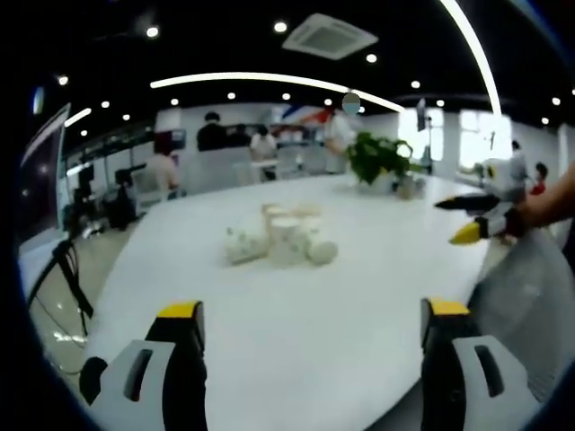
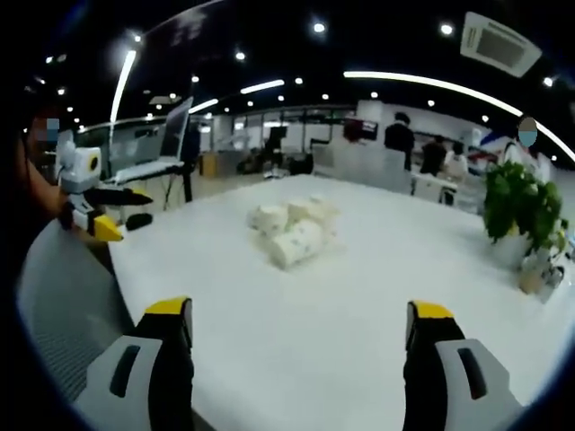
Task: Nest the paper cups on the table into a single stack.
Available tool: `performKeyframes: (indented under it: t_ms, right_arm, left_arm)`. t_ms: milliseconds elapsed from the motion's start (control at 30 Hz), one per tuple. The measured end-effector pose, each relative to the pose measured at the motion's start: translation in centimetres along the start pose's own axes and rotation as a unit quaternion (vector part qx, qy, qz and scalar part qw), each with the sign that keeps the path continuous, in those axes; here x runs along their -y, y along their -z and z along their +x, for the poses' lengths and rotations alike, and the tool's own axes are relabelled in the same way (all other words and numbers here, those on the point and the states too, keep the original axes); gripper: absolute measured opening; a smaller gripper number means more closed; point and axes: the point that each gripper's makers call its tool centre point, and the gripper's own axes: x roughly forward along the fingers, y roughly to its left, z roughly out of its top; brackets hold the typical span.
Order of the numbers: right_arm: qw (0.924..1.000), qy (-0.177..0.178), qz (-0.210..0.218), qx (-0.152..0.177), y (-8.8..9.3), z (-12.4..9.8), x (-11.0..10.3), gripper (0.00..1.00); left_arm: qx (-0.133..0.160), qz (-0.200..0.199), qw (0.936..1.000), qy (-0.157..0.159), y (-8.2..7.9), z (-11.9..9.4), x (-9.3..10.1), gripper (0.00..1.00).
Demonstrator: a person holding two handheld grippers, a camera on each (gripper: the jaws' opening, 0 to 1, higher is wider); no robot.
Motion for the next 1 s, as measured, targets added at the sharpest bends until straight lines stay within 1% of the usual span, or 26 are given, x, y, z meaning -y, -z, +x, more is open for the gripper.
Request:
performKeyframes:
  t_ms: [100, 167, 233, 300, 400, 467, 567, 733, 833, 900, 1000]
  right_arm:
    - [1.0, 0.0, 0.003, -0.005, 0.2, 0.1, 0.1, 0.98]
    - [0.9998, -0.011, 0.014, -0.007, 0.3, 0.3, -0.1, 0.99]
    - [0.9998, -0.005, 0.004, -0.019, 0.6, 0.7, 0.3, 1.0]
    - [0.9998, -0.002, 0.002, -0.02, 0.4, 1.1, 0.9, 1.0]
    - [0.9997, 0.007, 0.012, -0.02, -0.3, 1.8, 2.0, 1.0]
    - [0.9995, 0.009, 0.028, -0.015, -1.1, 2.4, 2.5, 0.99]
    - [0.9996, 0.006, 0.027, -0.01, -2.3, 3.5, 2.9, 0.99]
    - [0.9993, -0.004, 0.034, -0.012, -3.3, 5.1, 2.8, 0.98]
    - [0.9994, -0.016, 0.026, -0.016, -3.7, 6.7, 2.3, 0.96]
    - [0.9995, -0.019, 0.019, -0.019, -3.8, 7.5, 2.0, 0.96]
    - [0.9987, -0.028, 0.022, -0.036, -3.6, 9.3, 1.8, 0.96]
  left_arm:
    - [-0.008, 0.0, 1.0, -0.002, 0.3, 0.0, 0.0, 0.99]
    - [-0.009, 0.003, 0.9999, -0.004, 0.3, 0.0, 0.0, 0.99]
    - [-0.01, 0.005, 0.9999, -0.004, 0.4, 0.0, -0.1, 0.98]
    - [-0.011, 0.006, 0.9999, -0.004, 0.4, 0.0, -0.1, 0.98]
    - [-0.012, 0.008, 0.9999, -0.005, 0.4, 0.0, -0.1, 0.97]
    - [-0.013, 0.007, 0.9999, -0.005, 0.4, 0.0, -0.2, 0.97]
    - [-0.015, 0.003, 0.9999, -0.007, 0.5, 0.0, -0.3, 0.97]
    - [-0.016, 0.007, 0.9998, -0.009, 0.5, 0.1, -0.4, 0.96]
    - [-0.018, 0.006, 0.9998, -0.01, 0.6, 0.1, -0.4, 0.95]
    - [-0.021, 0.006, 0.9997, -0.01, 0.7, 0.1, -0.4, 0.95]
    - [-0.022, 0.009, 0.9996, -0.011, 0.7, 0.1, -0.5, 0.94]
